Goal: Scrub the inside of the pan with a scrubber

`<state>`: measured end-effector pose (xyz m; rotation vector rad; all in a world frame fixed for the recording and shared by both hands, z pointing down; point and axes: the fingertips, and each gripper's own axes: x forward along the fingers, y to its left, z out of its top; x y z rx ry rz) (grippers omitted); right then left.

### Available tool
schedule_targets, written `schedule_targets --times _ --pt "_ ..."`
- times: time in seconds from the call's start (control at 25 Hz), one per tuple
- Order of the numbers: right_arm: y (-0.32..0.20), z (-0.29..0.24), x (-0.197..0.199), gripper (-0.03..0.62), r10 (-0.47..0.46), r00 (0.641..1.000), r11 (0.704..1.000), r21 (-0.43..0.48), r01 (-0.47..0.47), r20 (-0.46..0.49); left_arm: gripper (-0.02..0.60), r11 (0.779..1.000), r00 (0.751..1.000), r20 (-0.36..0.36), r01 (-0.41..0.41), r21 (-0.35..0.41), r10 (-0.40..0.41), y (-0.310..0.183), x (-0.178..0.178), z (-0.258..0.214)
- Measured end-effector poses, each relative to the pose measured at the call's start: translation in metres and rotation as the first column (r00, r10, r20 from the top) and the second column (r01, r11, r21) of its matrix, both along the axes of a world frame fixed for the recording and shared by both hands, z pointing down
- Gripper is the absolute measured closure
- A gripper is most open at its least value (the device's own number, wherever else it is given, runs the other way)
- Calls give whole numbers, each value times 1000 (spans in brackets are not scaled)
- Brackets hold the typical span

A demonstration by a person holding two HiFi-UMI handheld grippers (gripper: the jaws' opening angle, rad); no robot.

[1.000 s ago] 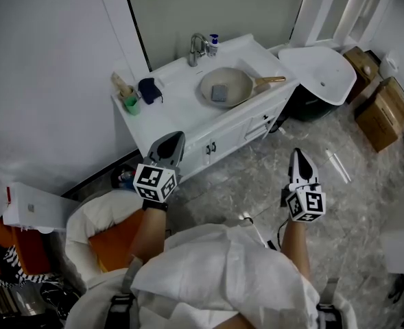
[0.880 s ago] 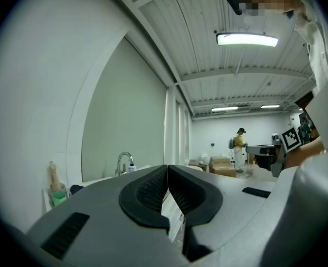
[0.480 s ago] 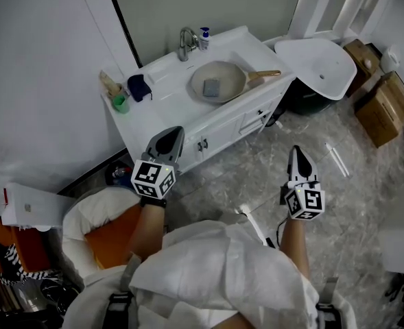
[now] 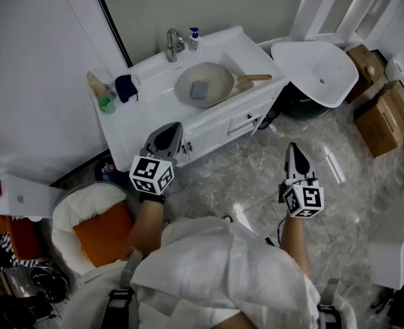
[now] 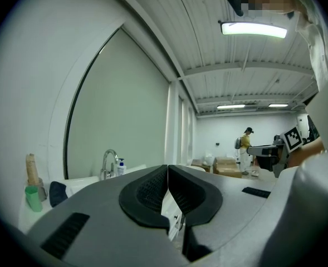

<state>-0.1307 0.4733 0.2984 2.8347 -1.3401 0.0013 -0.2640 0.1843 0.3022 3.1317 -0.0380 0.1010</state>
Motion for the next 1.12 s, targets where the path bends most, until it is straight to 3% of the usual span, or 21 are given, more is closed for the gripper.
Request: schedule_targets --times 0.28,0.52,0.8,1.12 --pt "8 9 36 586 -77 997 997 -13 78 16 565 1000 1000 14 -2 -9 2 36 38 7" --pt "-5 18 66 586 -101 994 995 -12 102 41 565 1000 1000 -1 13 -29 -13 28 68 10" --pt "-44 27 121 586 -109 993 994 -20 110 44 565 999 1000 -5 1 -40 -1 -10 135 23" --pt "-125 30 215 586 -112 992 992 -46 114 56 565 999 999 12 -37 -25 37 -85 235 27"
